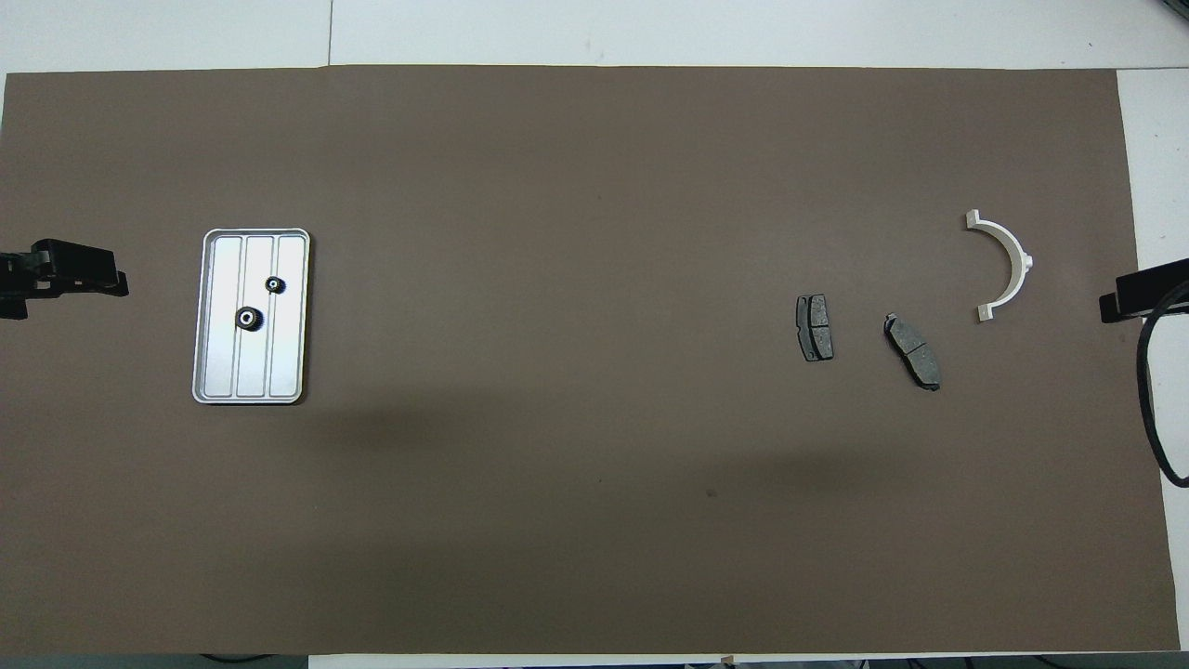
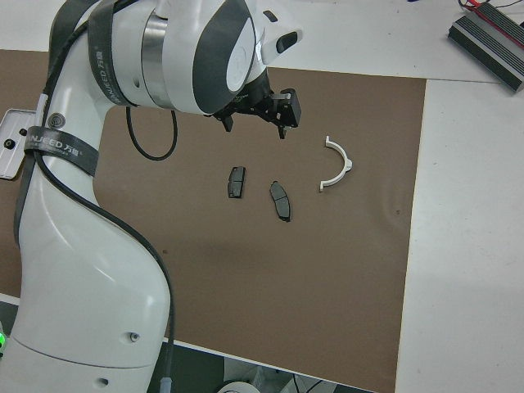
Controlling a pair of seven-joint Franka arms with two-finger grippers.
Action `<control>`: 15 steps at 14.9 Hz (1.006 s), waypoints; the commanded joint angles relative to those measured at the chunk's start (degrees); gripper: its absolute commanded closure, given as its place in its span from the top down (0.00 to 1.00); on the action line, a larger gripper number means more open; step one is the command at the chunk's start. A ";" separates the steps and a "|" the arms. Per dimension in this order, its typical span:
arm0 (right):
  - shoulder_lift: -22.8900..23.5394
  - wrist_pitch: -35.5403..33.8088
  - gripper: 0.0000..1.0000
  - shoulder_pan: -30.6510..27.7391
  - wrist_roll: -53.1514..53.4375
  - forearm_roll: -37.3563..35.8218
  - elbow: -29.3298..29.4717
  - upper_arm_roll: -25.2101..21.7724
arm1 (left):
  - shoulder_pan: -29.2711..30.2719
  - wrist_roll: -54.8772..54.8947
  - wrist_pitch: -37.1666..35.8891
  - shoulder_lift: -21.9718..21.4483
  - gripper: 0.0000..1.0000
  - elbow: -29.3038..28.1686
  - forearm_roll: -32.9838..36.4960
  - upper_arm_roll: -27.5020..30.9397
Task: Place bearing gear from tray to pile
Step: 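Reach the left gripper down to the tray and grasp a bearing gear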
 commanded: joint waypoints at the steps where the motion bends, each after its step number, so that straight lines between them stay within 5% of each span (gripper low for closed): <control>1: -0.40 -0.57 1.00 0.64 -0.45 -1.01 0.25 -0.58 | 0.42 -0.73 5.20 2.54 0.98 -2.13 0.66 -0.31; 6: -0.40 -0.48 1.00 0.64 -0.62 -1.01 0.25 -0.58 | 0.42 -0.47 15.74 9.13 0.84 -4.93 0.66 -0.31; 9: -0.40 -0.48 1.00 0.64 -0.54 -1.01 0.17 -0.58 | 0.42 1.99 24.45 9.31 0.83 -12.66 1.45 -0.22; 15: -0.40 -0.57 1.00 0.82 -0.62 -1.01 0.08 -0.58 | 0.51 4.11 26.84 15.20 0.73 -14.35 1.89 -0.31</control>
